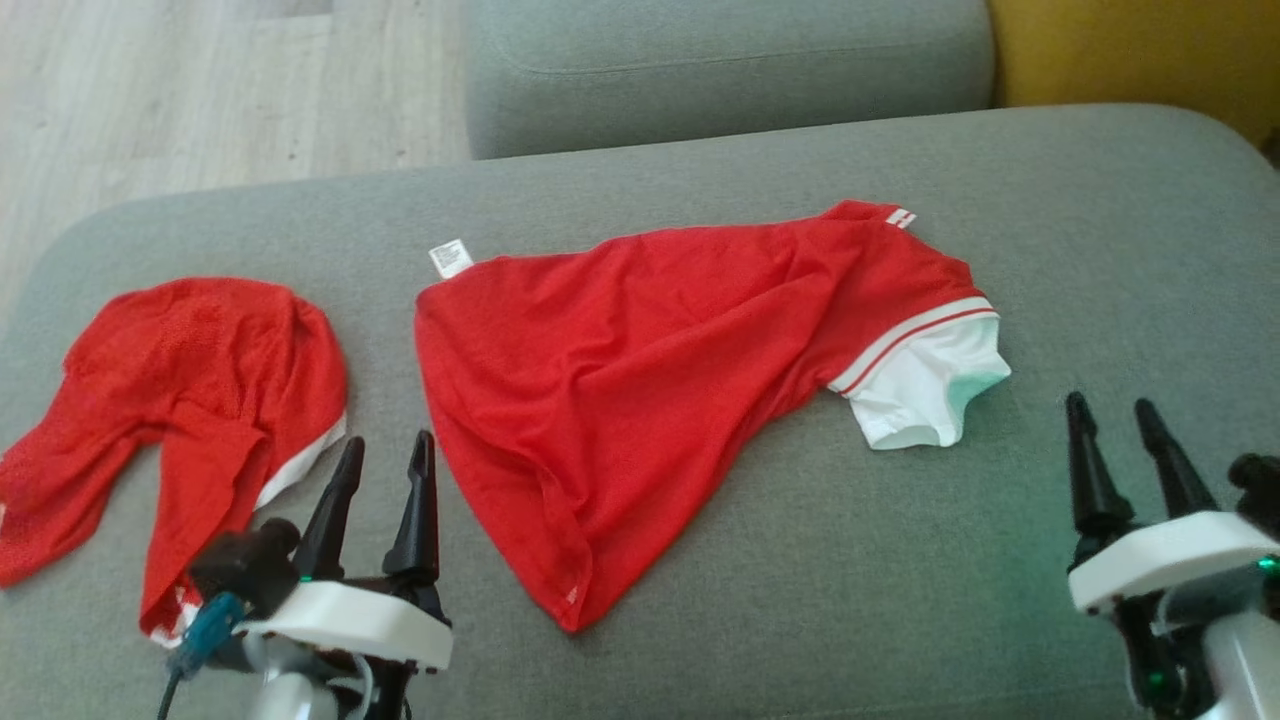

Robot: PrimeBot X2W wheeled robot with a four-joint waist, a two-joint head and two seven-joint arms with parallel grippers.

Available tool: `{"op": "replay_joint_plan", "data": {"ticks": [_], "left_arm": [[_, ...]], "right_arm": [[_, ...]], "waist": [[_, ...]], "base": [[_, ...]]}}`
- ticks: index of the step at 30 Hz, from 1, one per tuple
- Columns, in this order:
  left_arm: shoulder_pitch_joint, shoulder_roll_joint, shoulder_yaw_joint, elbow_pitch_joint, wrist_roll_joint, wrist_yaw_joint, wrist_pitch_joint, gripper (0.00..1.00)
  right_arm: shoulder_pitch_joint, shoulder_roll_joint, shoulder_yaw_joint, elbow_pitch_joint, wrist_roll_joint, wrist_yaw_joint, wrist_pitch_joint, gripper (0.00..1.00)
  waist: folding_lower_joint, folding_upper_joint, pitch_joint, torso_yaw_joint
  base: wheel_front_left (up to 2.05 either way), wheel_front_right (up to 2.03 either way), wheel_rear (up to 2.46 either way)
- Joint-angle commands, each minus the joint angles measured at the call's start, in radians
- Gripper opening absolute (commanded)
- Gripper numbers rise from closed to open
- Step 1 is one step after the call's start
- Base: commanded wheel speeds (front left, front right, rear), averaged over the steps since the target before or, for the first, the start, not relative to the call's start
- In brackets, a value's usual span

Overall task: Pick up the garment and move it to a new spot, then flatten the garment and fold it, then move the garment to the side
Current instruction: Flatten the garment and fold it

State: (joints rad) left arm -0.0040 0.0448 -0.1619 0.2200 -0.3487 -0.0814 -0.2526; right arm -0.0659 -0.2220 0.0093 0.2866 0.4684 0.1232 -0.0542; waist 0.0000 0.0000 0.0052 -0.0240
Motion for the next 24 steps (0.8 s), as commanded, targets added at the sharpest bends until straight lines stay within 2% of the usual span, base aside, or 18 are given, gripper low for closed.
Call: {"op": "replay_joint_plan", "data": {"ticks": [1,7,13,20,24], "left_arm": [[-0.036,0.005,0.022,-0.041,-0.003,0.006,-0.009,1.0],[-0.051,0.005,0.009,-0.043,0.009,0.002,-0.009,1.0],[-0.068,0.005,-0.007,-0.032,0.008,-0.002,-0.009,1.0],[-0.095,0.005,-0.023,-0.018,-0.006,-0.003,-0.009,1.0],[-0.105,0.005,-0.026,-0.013,-0.01,-0.003,-0.009,1.0]], "right_arm": [[-0.024,0.004,0.005,-0.06,-0.019,0.008,0.02,1.0],[-0.031,0.048,-0.035,-0.087,-0.075,0.008,0.112,1.0],[-0.131,0.064,0.019,-0.035,-0.118,0.008,0.177,1.0],[-0.308,0.082,0.103,0.161,-0.164,0.008,0.281,1.0],[-0.388,0.074,0.112,0.299,-0.208,0.008,0.316,1.0]], "waist": [[0.0,0.0,0.005,-0.004],[0.0,0.0,0.03,0.006],[0.0,0.0,0.052,0.013],[0.0,0.0,0.076,0.038],[0.0,0.0,0.087,0.063]], "base": [[0.0,0.0,0.0],[0.0,0.0,0.0],[0.0,0.0,0.0],[0.0,0.0,0.0],[0.0,0.0,0.0]]}}
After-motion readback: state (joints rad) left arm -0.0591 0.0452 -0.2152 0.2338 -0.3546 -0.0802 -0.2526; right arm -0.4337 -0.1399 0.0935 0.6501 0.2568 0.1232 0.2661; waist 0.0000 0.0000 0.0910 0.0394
